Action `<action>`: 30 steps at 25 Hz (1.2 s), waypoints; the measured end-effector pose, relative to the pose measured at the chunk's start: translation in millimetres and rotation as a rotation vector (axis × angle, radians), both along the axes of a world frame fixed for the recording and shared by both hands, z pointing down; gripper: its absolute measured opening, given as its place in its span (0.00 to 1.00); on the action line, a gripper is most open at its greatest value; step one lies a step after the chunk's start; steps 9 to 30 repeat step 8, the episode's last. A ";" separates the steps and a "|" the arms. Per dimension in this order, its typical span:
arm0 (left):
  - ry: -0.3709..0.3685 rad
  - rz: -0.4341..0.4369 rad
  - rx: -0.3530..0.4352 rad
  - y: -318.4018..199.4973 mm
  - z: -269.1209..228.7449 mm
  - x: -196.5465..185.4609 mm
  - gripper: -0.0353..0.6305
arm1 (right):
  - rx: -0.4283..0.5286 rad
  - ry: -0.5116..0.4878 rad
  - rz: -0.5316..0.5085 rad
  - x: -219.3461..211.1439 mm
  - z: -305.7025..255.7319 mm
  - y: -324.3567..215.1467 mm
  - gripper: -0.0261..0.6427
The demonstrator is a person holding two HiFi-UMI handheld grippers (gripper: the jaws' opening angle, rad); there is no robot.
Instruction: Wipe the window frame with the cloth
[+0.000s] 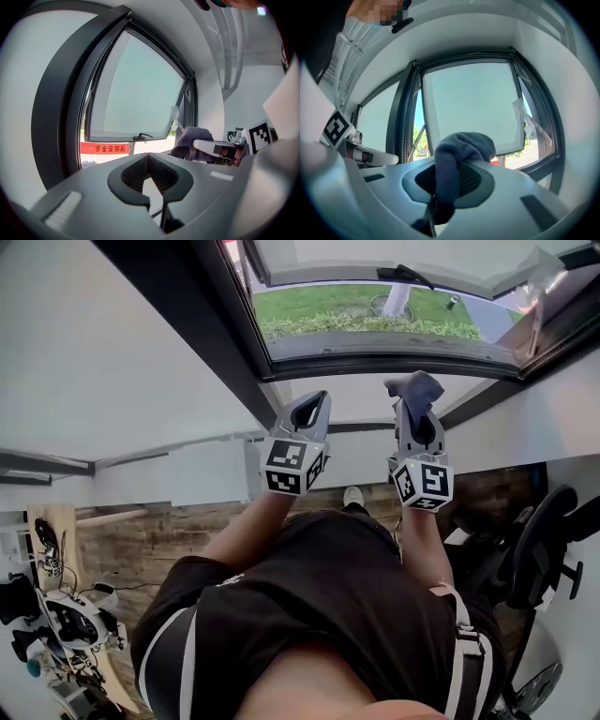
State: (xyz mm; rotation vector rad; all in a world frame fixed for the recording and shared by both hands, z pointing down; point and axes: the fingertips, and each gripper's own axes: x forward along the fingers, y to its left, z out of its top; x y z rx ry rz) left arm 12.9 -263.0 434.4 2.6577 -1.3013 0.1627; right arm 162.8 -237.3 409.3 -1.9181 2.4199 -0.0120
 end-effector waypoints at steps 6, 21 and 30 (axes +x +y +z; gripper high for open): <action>-0.003 0.002 -0.004 -0.8 1.6 4.7 0.06 | 0.005 0.013 -0.020 -3.0 -3.1 -6.9 0.13; -0.003 0.000 -0.002 -1.2 1.3 4.2 0.06 | 0.000 0.021 -0.021 -4.3 -1.8 -8.3 0.13; -0.003 0.000 -0.002 -1.2 1.3 4.2 0.06 | 0.000 0.021 -0.021 -4.3 -1.8 -8.3 0.13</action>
